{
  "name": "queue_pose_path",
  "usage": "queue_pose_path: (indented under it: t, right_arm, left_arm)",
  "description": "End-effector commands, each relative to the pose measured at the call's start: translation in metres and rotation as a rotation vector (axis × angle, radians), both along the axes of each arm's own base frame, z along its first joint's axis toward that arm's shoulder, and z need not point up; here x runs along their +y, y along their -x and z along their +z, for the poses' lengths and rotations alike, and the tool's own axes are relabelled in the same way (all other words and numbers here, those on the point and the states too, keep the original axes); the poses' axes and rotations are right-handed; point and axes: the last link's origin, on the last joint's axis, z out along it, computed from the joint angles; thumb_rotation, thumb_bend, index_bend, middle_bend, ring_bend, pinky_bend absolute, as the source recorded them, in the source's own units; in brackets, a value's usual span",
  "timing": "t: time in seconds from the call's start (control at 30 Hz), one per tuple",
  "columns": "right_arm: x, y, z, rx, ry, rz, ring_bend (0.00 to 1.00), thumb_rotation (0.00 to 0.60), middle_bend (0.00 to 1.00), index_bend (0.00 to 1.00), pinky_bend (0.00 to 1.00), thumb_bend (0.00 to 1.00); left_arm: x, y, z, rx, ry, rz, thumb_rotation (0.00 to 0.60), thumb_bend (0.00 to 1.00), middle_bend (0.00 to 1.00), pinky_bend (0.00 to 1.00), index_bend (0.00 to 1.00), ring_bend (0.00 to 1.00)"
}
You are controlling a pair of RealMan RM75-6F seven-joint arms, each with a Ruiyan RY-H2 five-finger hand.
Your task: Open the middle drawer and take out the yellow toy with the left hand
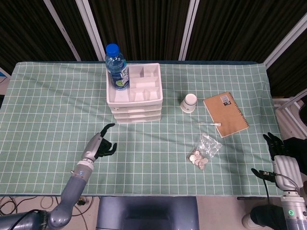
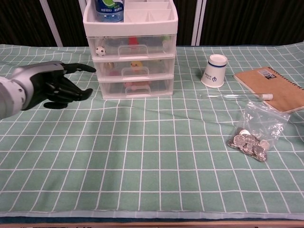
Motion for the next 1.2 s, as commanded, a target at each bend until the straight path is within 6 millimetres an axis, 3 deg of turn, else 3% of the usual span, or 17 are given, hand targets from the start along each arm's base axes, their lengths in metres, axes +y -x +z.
queue_pose_path:
  t: [0.03,0.4,0.67,1.2]
  right_arm:
    - [0.0,0.0,0.0,-0.007,-0.002,-0.005,0.0,0.6,0.0,0.0,0.22,0.06]
    - [-0.002,0.002,0.001,-0.037,-0.006,-0.025,0.0,0.6,0.0,0.0,0.22,0.07]
    - [-0.003,0.002,0.001,-0.051,-0.01,-0.033,0.0,0.6,0.0,0.0,0.22,0.06]
    - [-0.004,0.003,0.001,-0.066,-0.016,-0.043,0.0,0.6,0.0,0.0,0.22,0.06]
  left_arm:
    - [0.011,-0.015,-0.017,-0.025,0.019,-0.008,0.6,0.48,0.99,1.0,0.11,1.0]
    - [0.029,-0.042,-0.057,-0.117,0.058,0.036,0.6,0.48,0.99,1.0,0.11,1.0]
    - [0.037,-0.049,-0.08,-0.245,0.054,0.097,0.6,0.48,1.0,1.0,0.11,1.0]
    - [0.052,-0.063,-0.092,-0.361,0.031,0.095,0.6,0.47,1.0,1.0,0.11,1.0]
